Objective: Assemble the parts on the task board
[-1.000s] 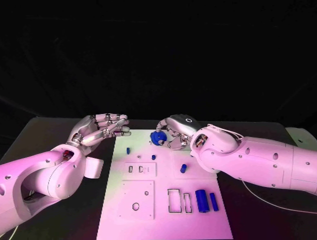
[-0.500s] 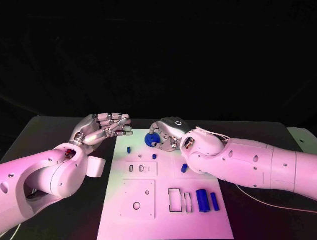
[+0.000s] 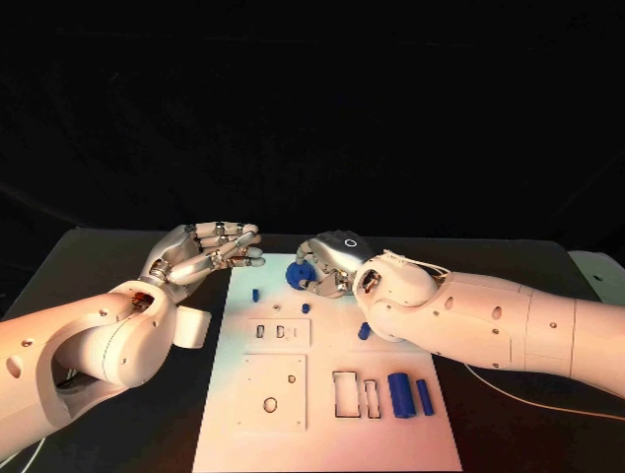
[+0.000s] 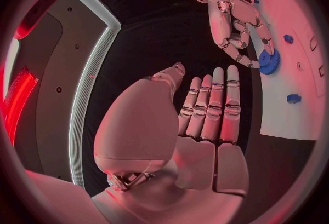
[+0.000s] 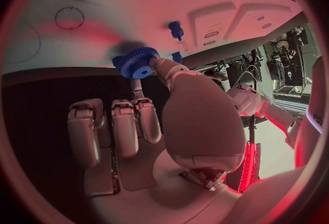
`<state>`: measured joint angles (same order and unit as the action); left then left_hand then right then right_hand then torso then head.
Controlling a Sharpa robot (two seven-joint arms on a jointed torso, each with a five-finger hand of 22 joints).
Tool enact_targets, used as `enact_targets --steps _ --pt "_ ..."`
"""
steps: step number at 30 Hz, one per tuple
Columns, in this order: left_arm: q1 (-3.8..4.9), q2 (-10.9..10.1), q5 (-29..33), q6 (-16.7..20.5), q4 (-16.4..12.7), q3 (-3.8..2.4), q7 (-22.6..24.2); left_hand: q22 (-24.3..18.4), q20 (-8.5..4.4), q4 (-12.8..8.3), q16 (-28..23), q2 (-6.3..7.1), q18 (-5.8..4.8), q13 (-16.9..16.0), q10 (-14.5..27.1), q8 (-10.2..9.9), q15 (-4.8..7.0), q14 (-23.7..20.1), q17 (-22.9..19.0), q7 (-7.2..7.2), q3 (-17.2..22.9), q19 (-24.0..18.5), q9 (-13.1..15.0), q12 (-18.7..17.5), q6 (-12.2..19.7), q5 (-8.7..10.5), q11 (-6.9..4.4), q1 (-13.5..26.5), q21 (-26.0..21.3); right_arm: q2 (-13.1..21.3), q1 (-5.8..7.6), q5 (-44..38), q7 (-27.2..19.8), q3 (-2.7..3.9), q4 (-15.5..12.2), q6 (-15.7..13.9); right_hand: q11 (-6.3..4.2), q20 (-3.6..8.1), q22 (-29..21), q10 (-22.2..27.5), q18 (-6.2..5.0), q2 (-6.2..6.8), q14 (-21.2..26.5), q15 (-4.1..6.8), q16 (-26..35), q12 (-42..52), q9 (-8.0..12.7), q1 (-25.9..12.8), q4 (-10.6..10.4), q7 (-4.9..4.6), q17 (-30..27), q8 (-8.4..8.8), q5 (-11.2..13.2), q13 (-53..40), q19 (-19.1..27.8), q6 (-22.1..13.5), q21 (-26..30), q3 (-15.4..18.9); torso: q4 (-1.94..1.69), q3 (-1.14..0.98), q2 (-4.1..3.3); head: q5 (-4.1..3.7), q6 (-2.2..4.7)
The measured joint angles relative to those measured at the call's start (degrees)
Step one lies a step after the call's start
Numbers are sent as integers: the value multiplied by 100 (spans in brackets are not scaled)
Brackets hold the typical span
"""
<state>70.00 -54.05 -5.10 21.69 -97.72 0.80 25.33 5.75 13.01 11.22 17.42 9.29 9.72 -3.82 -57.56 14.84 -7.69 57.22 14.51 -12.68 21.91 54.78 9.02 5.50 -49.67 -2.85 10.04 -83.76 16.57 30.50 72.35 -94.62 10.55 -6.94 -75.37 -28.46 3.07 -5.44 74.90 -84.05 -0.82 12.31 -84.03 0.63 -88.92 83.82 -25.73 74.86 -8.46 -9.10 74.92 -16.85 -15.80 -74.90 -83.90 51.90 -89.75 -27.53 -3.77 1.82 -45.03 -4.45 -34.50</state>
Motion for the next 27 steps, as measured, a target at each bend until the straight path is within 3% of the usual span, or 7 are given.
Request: enact_targets --steps 5,6,11,27 --pt "0 3 0 -2 0 0 -4 0 0 0 0 0 0 0 0 0 0 0 0 0 0 0 0 0 0 0 0 0 0 -43 6 -2 0 5 60 9 0 0 0 0 0 35 0 0 0 -51 -3 -144 -19 18 0 50 90 0 0 17 0 -14 -2 0 2 -5 -4" --pt "0 4 0 -3 0 0 -4 0 0 0 0 0 0 0 0 0 0 0 0 0 0 0 0 0 0 0 0 0 0 -52 7 -2 0 5 73 11 0 0 1 0 0 71 0 0 0 -90 -3 -207 -72 71 0 83 160 -2 0 70 0 27 -3 0 2 -5 -7" --pt "0 5 0 -5 0 0 -7 1 0 0 0 0 0 0 0 0 0 0 -1 0 0 0 0 0 0 0 0 0 0 -97 4 9 -3 -3 114 32 0 0 5 0 1 82 0 0 -24 -142 33 -431 -214 82 -1 185 393 -5 0 18 0 150 -6 2 2 -5 -11" --pt "0 7 0 -6 4 0 -12 -5 20 -16 1 0 0 0 -21 0 0 0 5 0 16 -21 -6 -35 0 0 21 0 0 -104 -19 59 -22 -18 106 106 28 0 3 28 0 97 0 0 -27 -231 52 -444 -266 71 -2 195 410 -4 0 4 0 189 -8 7 2 3 -34"
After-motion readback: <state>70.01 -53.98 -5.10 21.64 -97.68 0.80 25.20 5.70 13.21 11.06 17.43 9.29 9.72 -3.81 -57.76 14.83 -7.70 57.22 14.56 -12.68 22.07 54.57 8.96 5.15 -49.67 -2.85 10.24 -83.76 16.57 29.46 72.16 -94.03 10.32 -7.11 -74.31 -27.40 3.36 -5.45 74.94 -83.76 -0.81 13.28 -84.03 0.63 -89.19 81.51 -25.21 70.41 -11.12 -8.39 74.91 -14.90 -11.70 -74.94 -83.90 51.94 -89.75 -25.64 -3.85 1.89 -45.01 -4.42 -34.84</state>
